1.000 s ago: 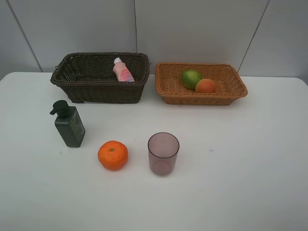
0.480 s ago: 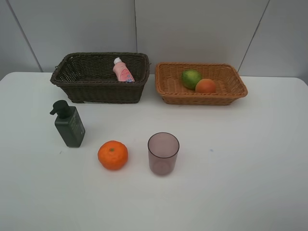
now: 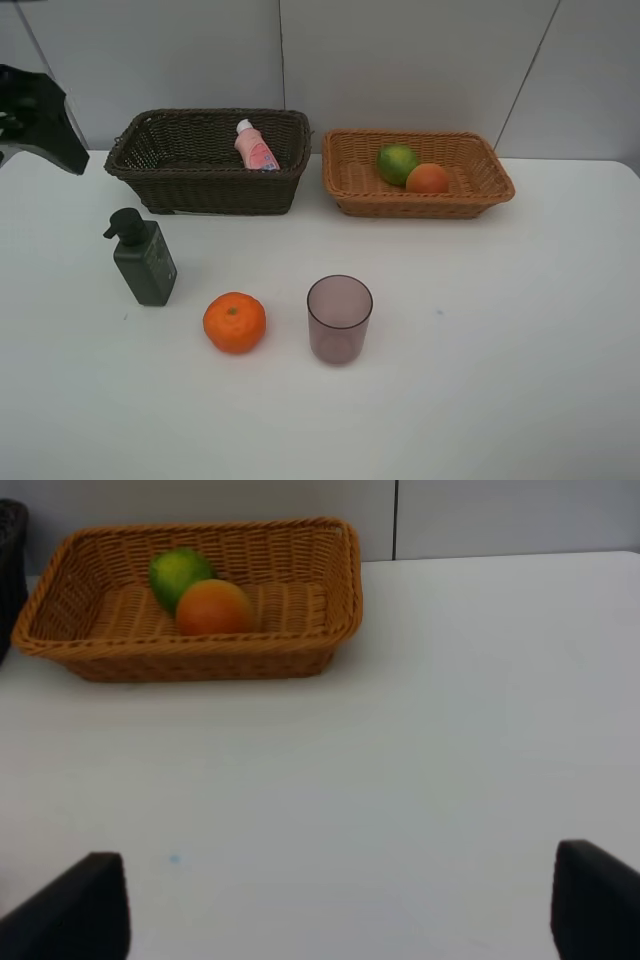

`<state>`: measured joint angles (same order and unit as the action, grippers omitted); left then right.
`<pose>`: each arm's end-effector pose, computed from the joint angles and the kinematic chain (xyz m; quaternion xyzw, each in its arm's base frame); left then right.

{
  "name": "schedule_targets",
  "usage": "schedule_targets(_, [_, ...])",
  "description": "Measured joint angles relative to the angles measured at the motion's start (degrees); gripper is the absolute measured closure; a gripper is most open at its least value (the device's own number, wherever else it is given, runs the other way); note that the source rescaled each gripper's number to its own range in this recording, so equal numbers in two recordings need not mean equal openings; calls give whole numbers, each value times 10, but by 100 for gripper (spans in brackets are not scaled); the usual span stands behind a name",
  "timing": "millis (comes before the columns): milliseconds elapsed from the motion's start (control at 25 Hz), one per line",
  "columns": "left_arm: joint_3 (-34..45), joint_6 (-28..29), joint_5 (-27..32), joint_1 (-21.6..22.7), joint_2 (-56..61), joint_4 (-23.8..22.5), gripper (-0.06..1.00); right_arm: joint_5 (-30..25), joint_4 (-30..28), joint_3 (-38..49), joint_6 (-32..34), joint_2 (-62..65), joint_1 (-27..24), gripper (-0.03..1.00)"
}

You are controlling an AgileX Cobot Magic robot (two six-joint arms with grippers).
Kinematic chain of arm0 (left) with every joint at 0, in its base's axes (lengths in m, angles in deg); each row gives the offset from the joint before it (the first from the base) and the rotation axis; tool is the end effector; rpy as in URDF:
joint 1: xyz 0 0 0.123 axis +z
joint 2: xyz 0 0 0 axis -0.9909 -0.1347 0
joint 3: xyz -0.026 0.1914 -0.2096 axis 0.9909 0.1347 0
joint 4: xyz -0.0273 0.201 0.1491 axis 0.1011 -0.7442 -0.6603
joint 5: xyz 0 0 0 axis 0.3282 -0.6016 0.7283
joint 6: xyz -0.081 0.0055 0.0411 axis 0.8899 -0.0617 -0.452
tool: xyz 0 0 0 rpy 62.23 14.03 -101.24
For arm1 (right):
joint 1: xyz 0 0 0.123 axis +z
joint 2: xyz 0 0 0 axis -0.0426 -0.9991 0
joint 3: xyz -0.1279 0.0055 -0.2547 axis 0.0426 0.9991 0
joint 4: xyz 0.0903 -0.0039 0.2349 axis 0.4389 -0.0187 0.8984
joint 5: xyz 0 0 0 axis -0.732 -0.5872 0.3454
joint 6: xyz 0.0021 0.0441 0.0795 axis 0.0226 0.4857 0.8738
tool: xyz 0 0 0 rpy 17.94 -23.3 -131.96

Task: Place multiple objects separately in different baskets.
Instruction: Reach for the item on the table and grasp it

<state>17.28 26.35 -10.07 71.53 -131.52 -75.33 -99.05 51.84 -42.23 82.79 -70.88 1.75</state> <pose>0.2565 -0.0492 0.3021 0.0311 0.9745 -0.0382 0.2190 -0.0086 0.0001 0.2840 0.0196 0.8458 0.0059 0.5332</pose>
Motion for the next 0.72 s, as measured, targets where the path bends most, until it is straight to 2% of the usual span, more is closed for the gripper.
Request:
schedule_targets(200, [-34,72,29,-30,-82,-36,-6,0,0,0,0,0,0,18])
schedule_targets(440, [-35,125,31,-63,-134,-66,-6,0,0,0,0,0,0,18])
schedule_targets(720, [-35,145,-6,-74,-177,-84,-6,0,0,0,0,0,0,18])
